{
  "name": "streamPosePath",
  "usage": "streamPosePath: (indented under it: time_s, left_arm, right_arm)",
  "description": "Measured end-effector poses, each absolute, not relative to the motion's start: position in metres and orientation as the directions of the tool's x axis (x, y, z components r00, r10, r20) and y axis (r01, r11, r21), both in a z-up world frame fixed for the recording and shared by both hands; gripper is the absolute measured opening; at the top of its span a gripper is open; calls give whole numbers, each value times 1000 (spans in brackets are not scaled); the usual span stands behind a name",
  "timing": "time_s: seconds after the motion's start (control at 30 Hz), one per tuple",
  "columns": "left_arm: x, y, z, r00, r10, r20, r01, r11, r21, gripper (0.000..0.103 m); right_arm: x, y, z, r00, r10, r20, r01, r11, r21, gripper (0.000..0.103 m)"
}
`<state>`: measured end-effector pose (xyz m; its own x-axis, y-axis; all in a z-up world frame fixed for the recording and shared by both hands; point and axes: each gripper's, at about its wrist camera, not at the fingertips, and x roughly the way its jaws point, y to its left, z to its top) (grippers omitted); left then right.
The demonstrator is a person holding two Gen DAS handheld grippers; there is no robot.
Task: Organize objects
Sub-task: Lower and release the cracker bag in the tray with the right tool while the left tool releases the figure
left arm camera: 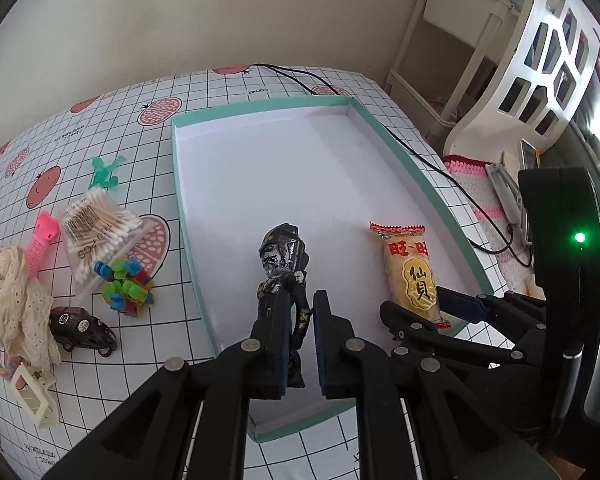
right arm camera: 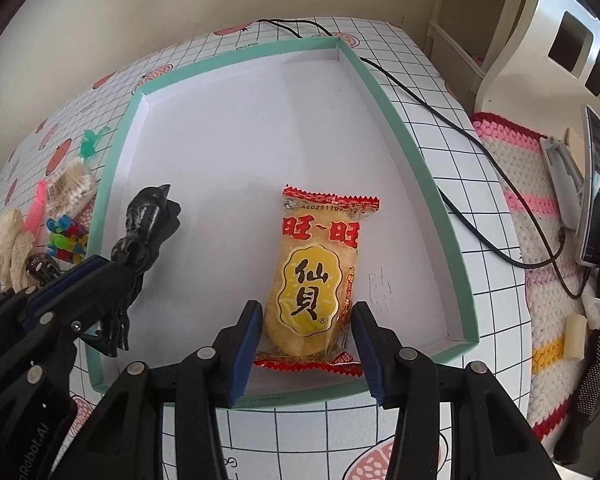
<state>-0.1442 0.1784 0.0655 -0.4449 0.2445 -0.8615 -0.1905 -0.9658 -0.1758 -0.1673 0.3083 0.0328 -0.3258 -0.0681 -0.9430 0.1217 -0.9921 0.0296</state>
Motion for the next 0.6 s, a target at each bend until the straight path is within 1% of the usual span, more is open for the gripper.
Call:
streamPosePath:
  time_s: [0.13,0.2,0.27,0.5,0.6]
  left_arm:
    - [-143,176,68,-453,247,-857,-184,-966,-182,21]
    - [-143,175,69,-457,246,-855,-180,-967,-182,22]
    - [-143,172,70,-460,249,-852,-172,-967,-189,22]
    - [-144,164,76,-490,251,-835,-146,-968,-206,25]
    - [-144,161,78,-502,255,-826,-136,-967,-216,35]
  right_arm:
    - [-166,309,34,-328,-69,-942,113,-993,33,56]
    - [-166,310,35,-333,-69,-941,106,-994,35,57]
    - [-167,312,36,-340,-71,-938,99,-994,39,63]
    - [-167,314,41,-356,-66,-932,92,-995,36,63]
    - [-167,313,41,-360,-67,-931,88,-995,37,64]
